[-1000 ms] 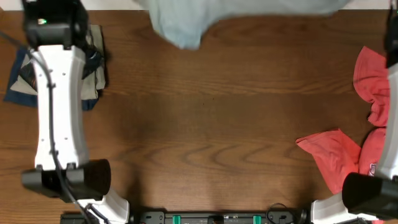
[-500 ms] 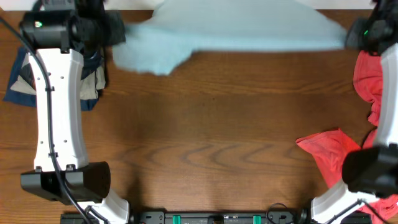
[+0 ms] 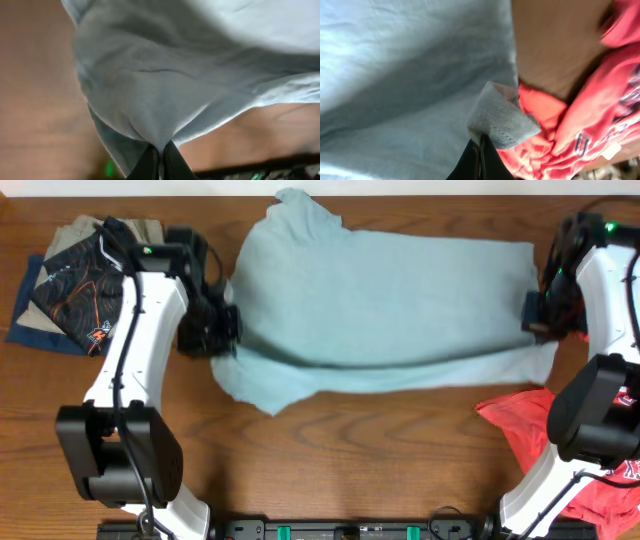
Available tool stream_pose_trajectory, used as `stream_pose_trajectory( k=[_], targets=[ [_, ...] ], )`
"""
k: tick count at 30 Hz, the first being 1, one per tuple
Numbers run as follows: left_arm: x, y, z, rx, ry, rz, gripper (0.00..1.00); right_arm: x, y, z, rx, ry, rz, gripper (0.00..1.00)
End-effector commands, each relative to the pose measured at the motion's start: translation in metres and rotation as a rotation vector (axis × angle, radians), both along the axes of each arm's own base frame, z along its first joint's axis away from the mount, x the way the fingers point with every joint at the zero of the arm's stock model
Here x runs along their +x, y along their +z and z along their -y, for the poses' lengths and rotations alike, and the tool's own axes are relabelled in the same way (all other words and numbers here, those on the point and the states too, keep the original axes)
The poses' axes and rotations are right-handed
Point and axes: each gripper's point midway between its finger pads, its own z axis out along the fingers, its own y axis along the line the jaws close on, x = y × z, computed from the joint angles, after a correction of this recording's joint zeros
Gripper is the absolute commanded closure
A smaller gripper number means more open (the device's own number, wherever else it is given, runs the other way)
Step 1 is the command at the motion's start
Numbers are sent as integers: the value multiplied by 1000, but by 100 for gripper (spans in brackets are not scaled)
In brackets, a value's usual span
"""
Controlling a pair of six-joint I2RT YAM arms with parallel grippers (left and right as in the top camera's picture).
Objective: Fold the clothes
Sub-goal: 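Lay the blue shirt flat on the table, pulling both grippers back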
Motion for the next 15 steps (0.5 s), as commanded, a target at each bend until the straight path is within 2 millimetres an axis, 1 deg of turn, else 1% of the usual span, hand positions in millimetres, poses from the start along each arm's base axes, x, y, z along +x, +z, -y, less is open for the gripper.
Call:
stream_pose_trajectory(
  k=[1,4,8,12,13,15],
  targets=[
    [-23,-14,-3,4,-9,-88,94,-31,-24,6,-3,-64,-109,99],
    [-40,-23,-8,33,-13,-148,94,-49,-41,4,4,-79,-165,99],
    [-53,-28,-12,58,-18,-182,94,-65,-52,4,10,-90,-211,99],
    [-60,-24,-12,58,-15,-171,94,-69,-51,8,2,-99,-215,99],
    [-60,-21,-12,58,-14,-160,94,-68,-50,9,0,-101,-206,99],
    [-53,-16,-12,56,-13,-104,94,-63,-48,10,-7,-102,-174,99]
  ],
)
